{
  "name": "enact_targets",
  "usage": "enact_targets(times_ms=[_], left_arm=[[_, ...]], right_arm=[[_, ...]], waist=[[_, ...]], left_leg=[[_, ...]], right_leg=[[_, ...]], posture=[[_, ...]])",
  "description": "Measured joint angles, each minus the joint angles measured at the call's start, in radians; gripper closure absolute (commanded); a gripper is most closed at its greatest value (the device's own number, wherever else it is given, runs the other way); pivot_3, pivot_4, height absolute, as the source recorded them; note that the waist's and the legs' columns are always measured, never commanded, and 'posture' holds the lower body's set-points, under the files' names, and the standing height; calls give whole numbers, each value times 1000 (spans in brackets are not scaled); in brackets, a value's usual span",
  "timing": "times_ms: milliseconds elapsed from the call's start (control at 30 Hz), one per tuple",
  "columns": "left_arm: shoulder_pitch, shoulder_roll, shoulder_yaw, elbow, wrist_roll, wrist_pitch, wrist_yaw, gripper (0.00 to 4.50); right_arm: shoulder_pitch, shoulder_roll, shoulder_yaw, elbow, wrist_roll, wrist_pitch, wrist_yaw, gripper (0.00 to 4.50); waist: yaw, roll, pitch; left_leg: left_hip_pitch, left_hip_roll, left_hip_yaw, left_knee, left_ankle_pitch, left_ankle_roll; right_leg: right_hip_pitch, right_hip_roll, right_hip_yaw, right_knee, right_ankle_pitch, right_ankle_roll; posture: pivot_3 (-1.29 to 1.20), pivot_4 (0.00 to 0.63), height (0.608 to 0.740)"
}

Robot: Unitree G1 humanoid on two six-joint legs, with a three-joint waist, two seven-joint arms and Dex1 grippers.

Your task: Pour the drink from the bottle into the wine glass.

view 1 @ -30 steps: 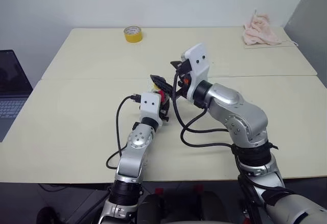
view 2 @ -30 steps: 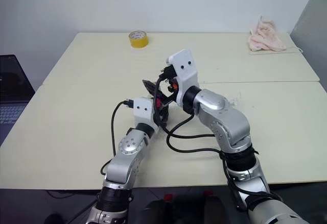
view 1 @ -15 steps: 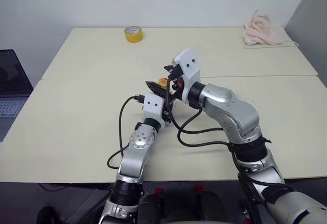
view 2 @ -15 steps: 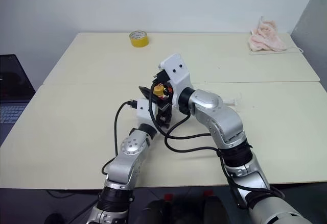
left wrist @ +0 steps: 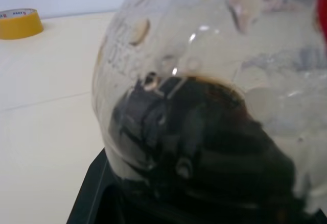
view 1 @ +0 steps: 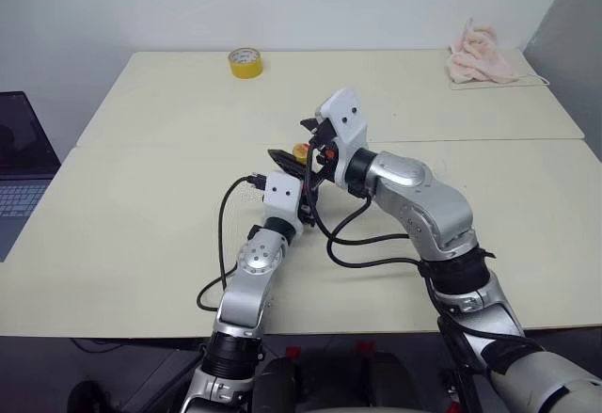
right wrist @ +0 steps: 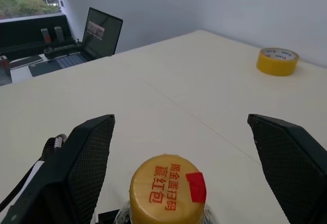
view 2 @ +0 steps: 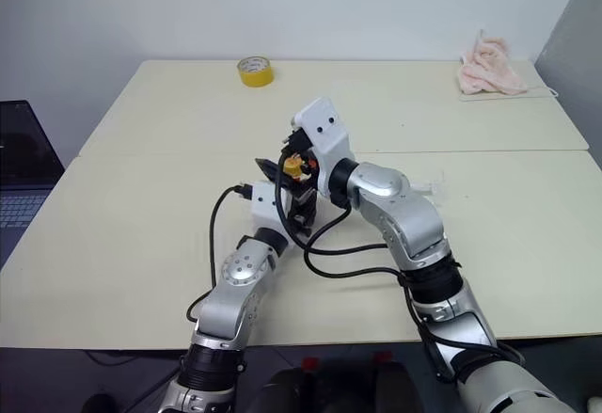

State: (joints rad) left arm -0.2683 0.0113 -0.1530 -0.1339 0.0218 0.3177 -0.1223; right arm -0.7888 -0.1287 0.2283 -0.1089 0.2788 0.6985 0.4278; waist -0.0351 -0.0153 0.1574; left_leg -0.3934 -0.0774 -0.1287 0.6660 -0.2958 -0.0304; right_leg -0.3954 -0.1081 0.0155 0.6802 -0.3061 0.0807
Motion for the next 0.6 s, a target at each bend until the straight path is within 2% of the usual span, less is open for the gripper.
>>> enact_targets(times_ms=[600], left_arm=[[1,-12,0,2,-7,-18,-21,2432]], right_arm=[[-4,-50,-9,68,-24,-57,55,47]], waist=[[0,0,0]], left_leg=[[-1,0,0,0,0,0]], right_leg=[[-1,0,0,0,0,0]], posture=[[0,150,740]])
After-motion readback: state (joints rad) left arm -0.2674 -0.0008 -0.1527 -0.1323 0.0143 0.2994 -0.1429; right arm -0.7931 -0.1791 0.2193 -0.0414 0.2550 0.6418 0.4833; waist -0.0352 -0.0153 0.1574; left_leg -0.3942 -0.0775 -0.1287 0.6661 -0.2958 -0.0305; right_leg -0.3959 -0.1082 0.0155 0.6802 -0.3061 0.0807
